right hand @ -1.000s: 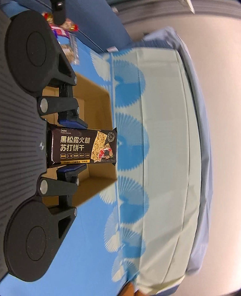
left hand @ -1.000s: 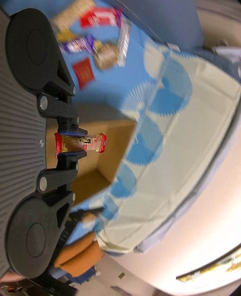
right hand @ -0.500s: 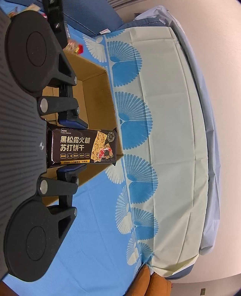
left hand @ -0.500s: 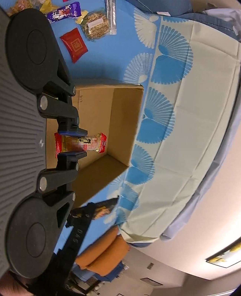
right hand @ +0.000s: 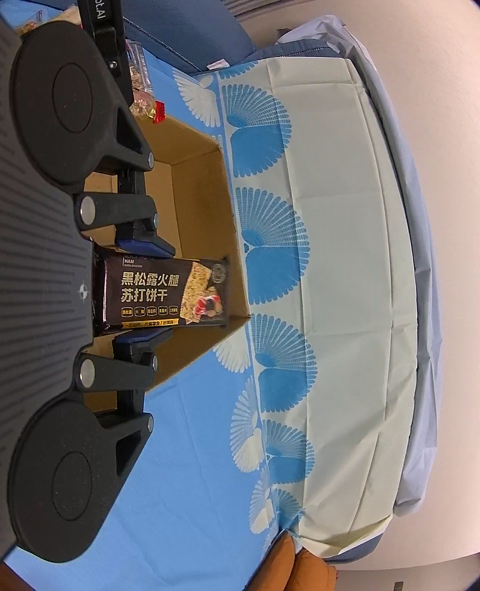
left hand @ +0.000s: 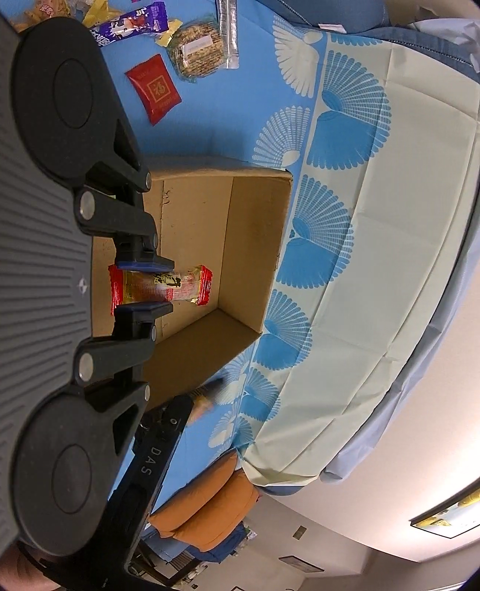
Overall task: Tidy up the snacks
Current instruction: 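Carry both snacks over the box and release them inside, then move both tools back to the snack pile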
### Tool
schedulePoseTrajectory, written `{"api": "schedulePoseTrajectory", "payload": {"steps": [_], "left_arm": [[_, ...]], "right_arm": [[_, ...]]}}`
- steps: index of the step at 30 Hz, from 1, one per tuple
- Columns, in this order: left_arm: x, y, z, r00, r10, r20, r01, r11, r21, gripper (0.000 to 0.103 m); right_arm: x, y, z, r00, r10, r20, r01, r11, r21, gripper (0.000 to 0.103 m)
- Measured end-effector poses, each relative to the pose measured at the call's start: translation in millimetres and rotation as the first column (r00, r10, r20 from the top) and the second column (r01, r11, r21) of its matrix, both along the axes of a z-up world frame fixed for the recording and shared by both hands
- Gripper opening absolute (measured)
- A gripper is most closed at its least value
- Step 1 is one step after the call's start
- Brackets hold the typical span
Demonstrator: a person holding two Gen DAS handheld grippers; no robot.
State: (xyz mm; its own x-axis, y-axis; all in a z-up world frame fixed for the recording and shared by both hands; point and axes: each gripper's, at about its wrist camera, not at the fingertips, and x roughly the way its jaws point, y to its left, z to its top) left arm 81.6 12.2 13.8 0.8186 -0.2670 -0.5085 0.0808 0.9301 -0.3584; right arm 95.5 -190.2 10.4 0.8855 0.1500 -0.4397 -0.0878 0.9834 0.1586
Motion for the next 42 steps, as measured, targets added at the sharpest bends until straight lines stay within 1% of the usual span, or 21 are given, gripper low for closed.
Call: {"api": "schedulePoseTrajectory", "payload": {"steps": [11,12,13,14,15,16,20,25,28,34,38,39,40,42], "left_arm": [[-0.6,-2.6,1.8,1.0,-0.009,0.005,0.009,1.0,-0.017,0.018],[-0.2,-2.2,1.6,1.0,-0.01,0.004,0.01,1.0,-0.022,0.022],[0.2,-1.6,1.5,1.0,-0.011,0.002,0.011,1.0,-0.028,0.027],[0.4,-1.3,1.5,1.0,-0.008,0.001,0.008,1.0,-0.028,0.028],[0.4,-1.4,1.5,1.0,-0.005,0.0,0.005,1.0,-0.023,0.031],[0.6,-1.3,1.3,1.0,-0.004,-0.001,0.004,1.0,-0.022,0.032],[1.5,0.2,0.9,1.0,-0.001,-0.009,0.001,1.0,-0.028,0.032],[2.2,0.5,-1.2,1.0,0.003,-0.022,-0.004,0.999,-0.035,0.034],[1.9,0.6,-2.7,1.0,0.007,-0.028,-0.008,0.999,-0.038,0.034],[-6.1,5.1,-6.7,0.999,0.03,-0.026,-0.03,1.0,-0.004,0.034],[-14.4,17.9,-2.7,0.999,0.03,-0.016,-0.03,0.999,0.014,0.034],[-16.3,24.0,0.3,0.999,0.032,-0.015,-0.031,0.999,0.007,0.033],[-17.6,31.7,3.2,0.999,0.034,-0.021,-0.034,0.999,-0.009,0.028],[-17.7,48.2,9.3,0.998,0.035,-0.055,-0.039,0.998,-0.059,0.022]], "right_arm": [[-1.8,2.8,-0.5,1.0,0.012,0.006,-0.012,1.0,-0.023,0.041],[-1.9,3.4,-0.5,1.0,0.009,0.006,-0.009,1.0,-0.026,0.042],[-1.5,3.5,-0.6,1.0,0.009,0.003,-0.009,1.0,-0.027,0.046],[-0.8,4.1,-0.8,1.0,0.011,-0.002,-0.011,1.0,-0.026,0.047],[-0.5,4.8,-1.6,1.0,0.014,-0.007,-0.014,1.0,-0.026,0.05],[0.0,5.8,-2.4,1.0,0.016,-0.013,-0.016,0.999,-0.031,0.052],[1.2,11.0,-4.5,1.0,0.013,-0.025,-0.015,0.998,-0.069,0.052],[1.7,13.4,-5.1,1.0,0.009,-0.029,-0.011,0.997,-0.078,0.052],[1.7,13.2,-5.1,1.0,0.011,-0.028,-0.013,0.997,-0.077,0.052],[1.8,16.1,-3.8,1.0,0.009,-0.029,-0.011,0.998,-0.058,0.052],[-0.2,23.2,-1.8,1.0,0.015,-0.025,-0.016,0.999,-0.042,0.052],[-1.3,25.1,-1.3,1.0,0.017,-0.023,-0.018,0.999,-0.037,0.052],[-2.2,27.5,-0.6,1.0,0.02,-0.021,-0.021,0.999,-0.035,0.052],[-4.5,32.7,0.8,0.999,0.03,-0.016,-0.03,0.999,-0.03,0.052]]}}
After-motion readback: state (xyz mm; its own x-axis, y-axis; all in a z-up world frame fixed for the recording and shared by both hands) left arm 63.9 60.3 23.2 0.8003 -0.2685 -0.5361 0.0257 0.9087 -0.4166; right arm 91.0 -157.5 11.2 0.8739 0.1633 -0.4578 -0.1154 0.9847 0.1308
